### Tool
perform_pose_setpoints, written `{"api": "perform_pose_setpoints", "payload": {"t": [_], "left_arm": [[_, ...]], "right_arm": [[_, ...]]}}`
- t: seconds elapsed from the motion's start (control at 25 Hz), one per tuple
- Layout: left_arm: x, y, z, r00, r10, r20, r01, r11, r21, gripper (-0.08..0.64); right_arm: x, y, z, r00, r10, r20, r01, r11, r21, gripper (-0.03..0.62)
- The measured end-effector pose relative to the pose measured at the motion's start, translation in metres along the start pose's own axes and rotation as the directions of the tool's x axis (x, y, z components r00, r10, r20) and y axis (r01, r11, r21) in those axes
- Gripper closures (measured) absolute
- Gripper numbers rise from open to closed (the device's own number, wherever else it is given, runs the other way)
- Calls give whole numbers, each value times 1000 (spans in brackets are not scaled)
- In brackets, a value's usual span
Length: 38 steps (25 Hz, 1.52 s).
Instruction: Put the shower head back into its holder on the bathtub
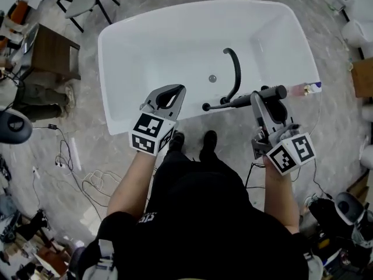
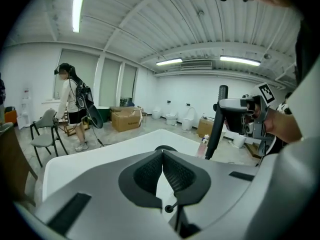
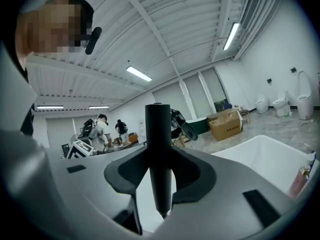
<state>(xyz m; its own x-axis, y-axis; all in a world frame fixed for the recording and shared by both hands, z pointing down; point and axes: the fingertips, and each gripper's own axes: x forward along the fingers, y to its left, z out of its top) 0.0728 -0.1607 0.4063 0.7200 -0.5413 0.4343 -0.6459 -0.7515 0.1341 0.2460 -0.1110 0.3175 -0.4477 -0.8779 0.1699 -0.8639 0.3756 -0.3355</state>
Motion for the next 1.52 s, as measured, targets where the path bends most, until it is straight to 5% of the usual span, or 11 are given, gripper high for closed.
{"api": "perform_pose_setpoints", "payload": {"t": [0.36, 1.0, 1.52], "left_arm": [[-12, -11, -47, 996, 87, -35, -89, 992, -84, 543], [-11, 63, -155, 989, 106, -106, -126, 971, -204, 543], [52, 64, -220, 987, 10, -163, -45, 976, -212, 544]], "right_arm": [[22, 9, -48, 980, 150, -130, -154, 988, -25, 443], [111, 6, -170, 938, 57, -343, -81, 995, -55, 442], [131, -39, -289, 878, -48, -476, -5, 994, -108, 442]]}}
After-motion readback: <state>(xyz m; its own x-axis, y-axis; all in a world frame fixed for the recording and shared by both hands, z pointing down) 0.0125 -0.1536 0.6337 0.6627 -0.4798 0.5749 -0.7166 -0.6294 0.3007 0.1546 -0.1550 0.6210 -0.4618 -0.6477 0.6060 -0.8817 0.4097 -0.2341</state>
